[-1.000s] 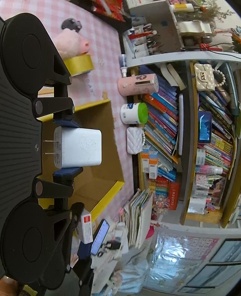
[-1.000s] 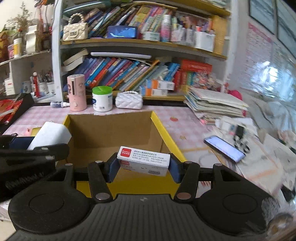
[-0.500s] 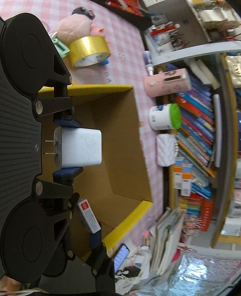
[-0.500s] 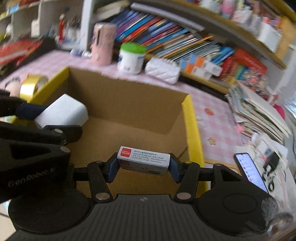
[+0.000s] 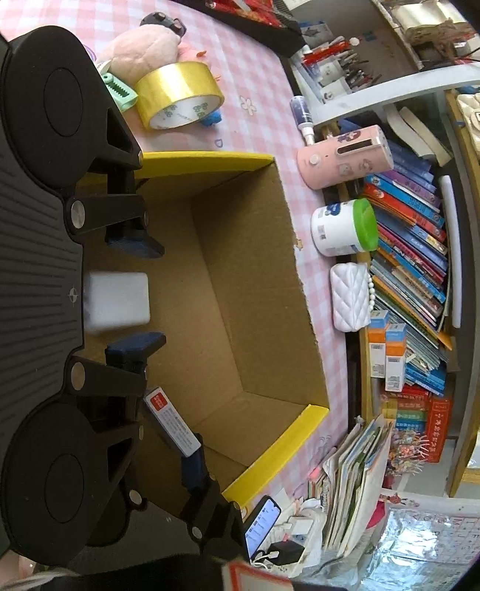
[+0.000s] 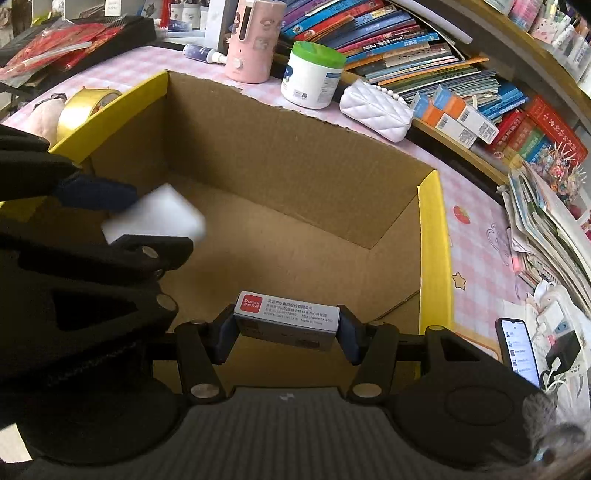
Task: Organize objects
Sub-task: 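Lower both held items into the yellow box and open both tools, then withdraw both tools from the yellow box back over the table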
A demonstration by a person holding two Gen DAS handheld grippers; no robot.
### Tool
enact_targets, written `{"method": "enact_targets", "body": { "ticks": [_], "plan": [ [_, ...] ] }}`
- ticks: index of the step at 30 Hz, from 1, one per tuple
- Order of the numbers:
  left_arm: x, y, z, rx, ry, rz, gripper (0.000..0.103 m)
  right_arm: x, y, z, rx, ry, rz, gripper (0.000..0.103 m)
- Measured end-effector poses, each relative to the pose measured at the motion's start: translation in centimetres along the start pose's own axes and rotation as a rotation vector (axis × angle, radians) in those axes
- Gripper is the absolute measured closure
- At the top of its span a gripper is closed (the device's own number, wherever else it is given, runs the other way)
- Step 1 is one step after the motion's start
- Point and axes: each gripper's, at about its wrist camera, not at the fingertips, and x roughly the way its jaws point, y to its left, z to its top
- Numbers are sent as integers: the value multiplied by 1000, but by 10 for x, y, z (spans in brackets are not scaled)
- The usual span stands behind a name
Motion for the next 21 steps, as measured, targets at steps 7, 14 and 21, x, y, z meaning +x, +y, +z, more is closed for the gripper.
{"method": "enact_targets", "body": {
  "ticks": [7,14,21],
  "plan": [
    [-29,4,2,-16,-117,-10,23,-15,-1,-1,36,-40,-18,49],
    [-72,15,-3,-20,-234,4,4,-57,5,-4,117,-157,-87,23],
    [-109,38,-30,-35,-303,37,2,-99,27,-16,238,-237,-152,11]
  ]
}}
